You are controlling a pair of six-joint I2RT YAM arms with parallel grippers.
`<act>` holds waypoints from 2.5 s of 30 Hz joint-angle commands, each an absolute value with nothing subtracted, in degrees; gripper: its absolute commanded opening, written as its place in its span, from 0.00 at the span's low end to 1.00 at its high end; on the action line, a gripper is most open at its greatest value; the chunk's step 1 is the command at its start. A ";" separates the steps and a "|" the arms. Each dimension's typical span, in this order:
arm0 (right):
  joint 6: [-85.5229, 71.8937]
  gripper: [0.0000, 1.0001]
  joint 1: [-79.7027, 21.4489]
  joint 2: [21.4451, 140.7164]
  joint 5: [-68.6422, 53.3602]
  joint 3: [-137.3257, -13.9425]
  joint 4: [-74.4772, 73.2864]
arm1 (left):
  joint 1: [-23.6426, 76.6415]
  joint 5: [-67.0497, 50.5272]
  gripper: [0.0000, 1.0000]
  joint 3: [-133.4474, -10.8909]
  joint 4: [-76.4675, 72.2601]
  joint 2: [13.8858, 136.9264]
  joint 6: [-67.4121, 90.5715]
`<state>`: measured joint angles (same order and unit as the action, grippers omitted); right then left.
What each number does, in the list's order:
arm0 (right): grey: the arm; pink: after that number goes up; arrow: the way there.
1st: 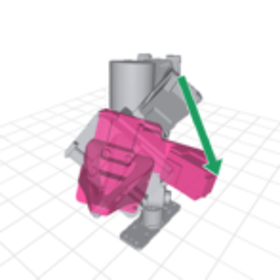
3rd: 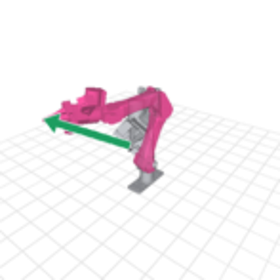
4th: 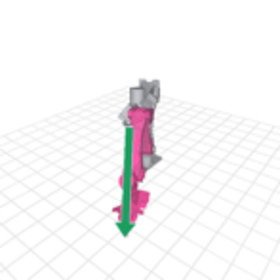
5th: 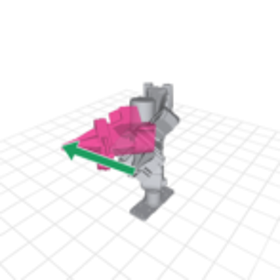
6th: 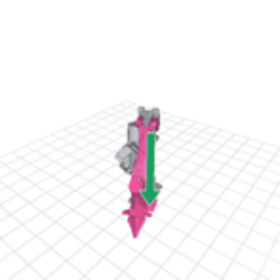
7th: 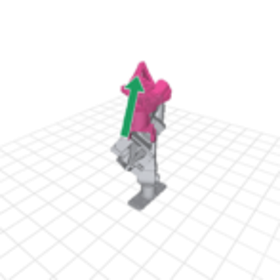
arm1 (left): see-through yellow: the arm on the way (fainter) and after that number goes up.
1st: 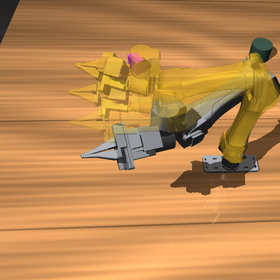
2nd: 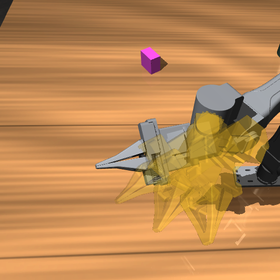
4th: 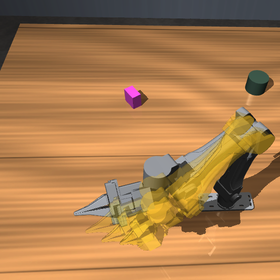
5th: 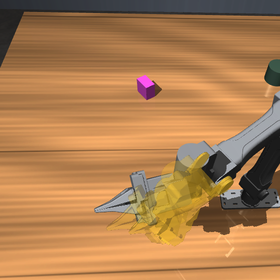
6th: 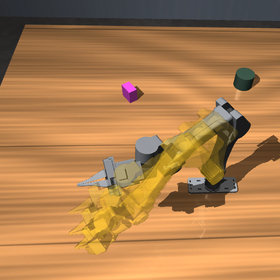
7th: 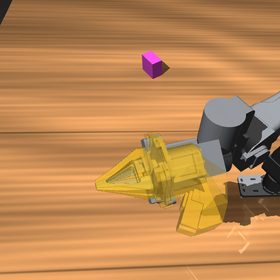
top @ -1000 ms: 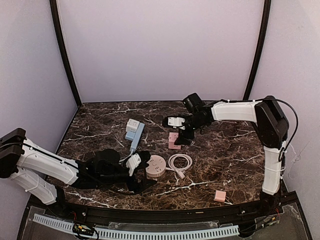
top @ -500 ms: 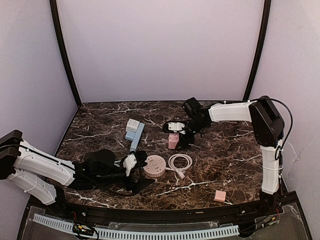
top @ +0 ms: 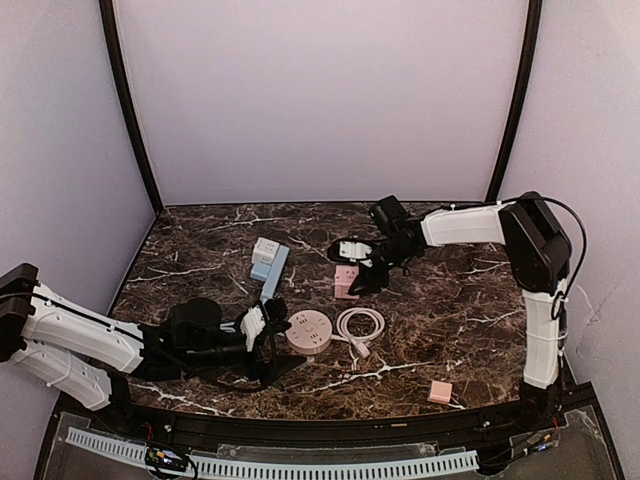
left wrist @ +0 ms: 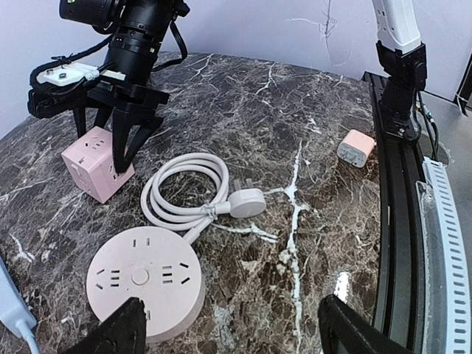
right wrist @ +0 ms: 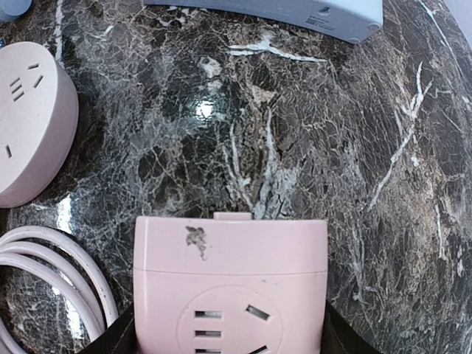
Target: Insert the plug
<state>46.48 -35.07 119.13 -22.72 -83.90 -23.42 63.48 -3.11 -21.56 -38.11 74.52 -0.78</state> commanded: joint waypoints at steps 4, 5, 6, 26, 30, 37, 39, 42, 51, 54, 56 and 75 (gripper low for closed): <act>43.97 0.40 -34.72 112.62 -28.65 -79.18 -18.01 | 62.60 -4.70 0.81 -21.59 -36.49 70.00 2.24; 43.51 0.38 -34.76 111.09 -29.94 -78.32 -17.41 | 62.59 -4.72 0.81 -21.43 -36.17 69.36 2.32; 43.23 0.37 -34.80 109.63 -31.22 -77.44 -16.90 | 62.58 -3.91 0.83 -21.00 -35.92 68.08 2.43; 22.56 0.23 -44.53 82.81 -48.11 -54.69 -1.43 | 61.33 -2.73 0.99 -30.82 -12.20 59.75 -4.49; 19.94 0.23 -46.30 78.73 -48.70 -50.82 1.14 | 61.27 -6.83 0.99 -36.27 -5.21 60.90 -6.69; 18.42 0.23 -48.03 72.53 -48.34 -47.57 1.10 | 61.36 -12.32 0.99 -44.39 2.26 64.06 -9.23; 18.08 0.22 -48.35 71.56 -48.18 -47.15 1.16 | 61.39 -15.43 0.99 -46.36 2.84 65.86 -9.27; 17.64 0.21 -49.04 71.11 -47.56 -46.93 1.14 | 61.58 -17.14 0.99 -49.96 3.85 69.87 -8.80; 17.71 0.16 -50.90 71.81 -44.56 -46.96 1.19 | 63.28 -18.78 0.95 -54.74 0.30 75.92 -6.87; 18.11 0.16 -51.51 71.81 -44.03 -46.85 1.16 | 63.28 -18.70 0.93 -55.40 -2.03 77.10 -6.48; 18.23 0.16 -51.75 71.84 -43.55 -46.89 1.10 | 63.33 -19.26 0.93 -56.21 -2.45 77.96 -6.11; 19.22 0.16 -52.21 70.46 -42.34 -45.50 2.24 | 63.32 -21.18 0.32 -60.36 -2.46 82.51 -3.45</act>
<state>18.33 -51.48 71.88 -41.95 -46.35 -1.34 63.29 -20.14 -58.19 -2.04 81.82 -4.71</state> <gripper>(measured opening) 0.602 0.577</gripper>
